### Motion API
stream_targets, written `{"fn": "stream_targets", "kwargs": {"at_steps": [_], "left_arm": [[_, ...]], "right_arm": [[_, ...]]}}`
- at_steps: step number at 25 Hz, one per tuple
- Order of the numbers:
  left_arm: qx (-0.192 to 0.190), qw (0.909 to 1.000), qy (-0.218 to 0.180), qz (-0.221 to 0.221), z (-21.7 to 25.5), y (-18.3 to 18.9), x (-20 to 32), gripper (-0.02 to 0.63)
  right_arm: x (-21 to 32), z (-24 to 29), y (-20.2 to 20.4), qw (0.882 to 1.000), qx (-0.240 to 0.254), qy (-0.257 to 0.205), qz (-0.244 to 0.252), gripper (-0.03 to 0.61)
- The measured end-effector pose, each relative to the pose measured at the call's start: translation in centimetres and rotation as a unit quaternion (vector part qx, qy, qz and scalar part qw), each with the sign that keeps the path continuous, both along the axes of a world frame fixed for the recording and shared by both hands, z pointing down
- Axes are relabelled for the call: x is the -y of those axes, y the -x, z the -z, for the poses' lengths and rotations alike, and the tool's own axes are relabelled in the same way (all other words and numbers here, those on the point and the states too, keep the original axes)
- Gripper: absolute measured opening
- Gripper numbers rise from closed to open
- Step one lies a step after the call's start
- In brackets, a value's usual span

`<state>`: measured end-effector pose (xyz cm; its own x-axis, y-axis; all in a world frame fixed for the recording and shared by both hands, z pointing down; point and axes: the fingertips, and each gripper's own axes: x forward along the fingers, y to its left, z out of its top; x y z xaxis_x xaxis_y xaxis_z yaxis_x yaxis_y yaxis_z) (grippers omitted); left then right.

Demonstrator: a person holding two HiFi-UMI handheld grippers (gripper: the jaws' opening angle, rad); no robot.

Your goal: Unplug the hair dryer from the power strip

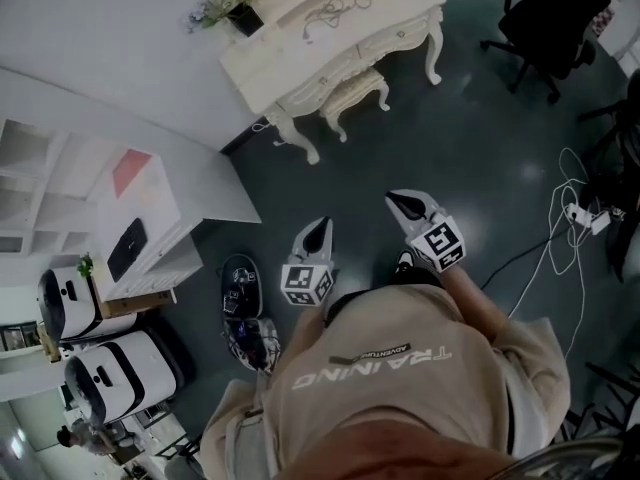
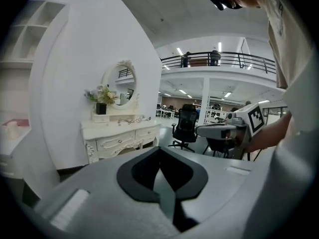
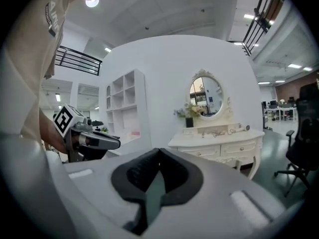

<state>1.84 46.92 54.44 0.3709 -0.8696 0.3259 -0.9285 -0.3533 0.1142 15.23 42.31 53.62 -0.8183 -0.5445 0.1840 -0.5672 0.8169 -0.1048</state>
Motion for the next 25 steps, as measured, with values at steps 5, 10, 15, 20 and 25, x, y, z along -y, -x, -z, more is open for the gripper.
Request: {"fn": "stream_targets", "kwargs": {"at_steps": [5, 10, 15, 20, 25], "left_arm": [[-0.01, 0.9997, 0.014, 0.016, -0.6, -0.4, 3.0, 0.008], [-0.021, 0.9996, 0.018, 0.003, -1.7, -0.1, 6.6, 0.006], [-0.02, 0.9994, 0.0, -0.027, -1.9, 2.2, 9.9, 0.008], [-0.021, 0.9977, -0.027, -0.059, -0.1, 5.4, 15.8, 0.008], [-0.02, 0.9944, -0.035, -0.098, 0.4, 9.0, 21.4, 0.008]], "right_arm": [[4.2, -0.3, 0.5, 0.999, -0.019, 0.0, 0.037, 0.003], [7.4, -1.5, 1.5, 0.999, -0.025, 0.014, 0.043, 0.003], [9.3, -1.8, 4.0, 0.999, -0.036, 0.015, 0.02, 0.003], [13.0, 0.4, 6.2, 0.999, -0.035, 0.007, -0.025, 0.003], [17.9, 1.5, 10.3, 0.998, -0.043, -0.011, -0.051, 0.003]]}}
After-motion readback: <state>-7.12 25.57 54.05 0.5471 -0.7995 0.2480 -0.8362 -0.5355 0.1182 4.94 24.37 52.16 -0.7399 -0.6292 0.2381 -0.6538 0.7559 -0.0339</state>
